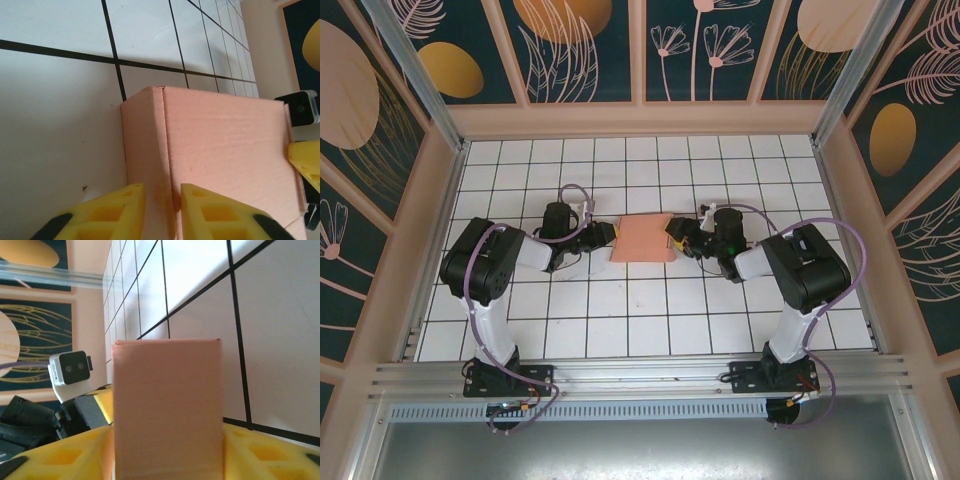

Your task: Fold the paper box

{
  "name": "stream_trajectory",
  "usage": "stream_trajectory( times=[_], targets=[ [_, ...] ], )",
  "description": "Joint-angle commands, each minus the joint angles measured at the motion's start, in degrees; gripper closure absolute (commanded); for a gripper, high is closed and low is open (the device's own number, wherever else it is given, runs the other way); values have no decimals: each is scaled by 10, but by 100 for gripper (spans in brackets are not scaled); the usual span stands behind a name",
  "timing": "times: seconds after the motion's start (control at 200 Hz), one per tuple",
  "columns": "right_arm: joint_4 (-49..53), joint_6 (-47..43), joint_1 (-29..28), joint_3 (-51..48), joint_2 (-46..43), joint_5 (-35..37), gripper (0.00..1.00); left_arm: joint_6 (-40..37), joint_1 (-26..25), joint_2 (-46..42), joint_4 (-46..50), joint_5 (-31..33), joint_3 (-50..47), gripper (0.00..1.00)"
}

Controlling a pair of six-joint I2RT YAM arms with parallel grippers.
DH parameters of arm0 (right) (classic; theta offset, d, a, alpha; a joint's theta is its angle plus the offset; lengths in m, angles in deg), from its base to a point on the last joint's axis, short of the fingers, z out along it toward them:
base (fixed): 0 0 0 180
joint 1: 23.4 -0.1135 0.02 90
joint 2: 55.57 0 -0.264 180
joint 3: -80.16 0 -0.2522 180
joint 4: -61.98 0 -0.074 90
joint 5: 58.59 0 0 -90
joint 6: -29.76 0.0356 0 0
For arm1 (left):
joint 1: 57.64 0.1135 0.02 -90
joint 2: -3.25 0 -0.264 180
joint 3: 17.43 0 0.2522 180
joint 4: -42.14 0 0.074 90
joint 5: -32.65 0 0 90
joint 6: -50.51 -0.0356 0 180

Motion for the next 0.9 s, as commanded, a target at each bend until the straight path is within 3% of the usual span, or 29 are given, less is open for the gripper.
stream_trajectory(
  times=[0.0,0.335,0.44,0.581,0.626,0.701,0.786,0.896],
  targets=[
    [-25,4,-2,4,-3,-5,51,-29,4,15,59,2,2,70],
    [-4,4,-1,1,-23,2,62,-120,3,-81,81,52,-17,42],
    [5,1,-1,-2,-40,7,62,-143,0,-135,60,72,-37,27],
    [24,-6,1,-10,-71,12,62,-228,-35,-226,43,163,-70,19],
    [29,-9,2,-14,-82,14,61,-272,-59,-259,37,214,-82,2],
    [45,-15,5,-19,-105,19,61,-326,-93,-307,24,290,-100,1],
    [67,-22,8,-22,-133,24,61,-369,-110,-353,1,321,-117,1],
    [90,-24,12,-26,-175,25,61,-499,-161,-420,-9,394,-144,1]
  ],
)
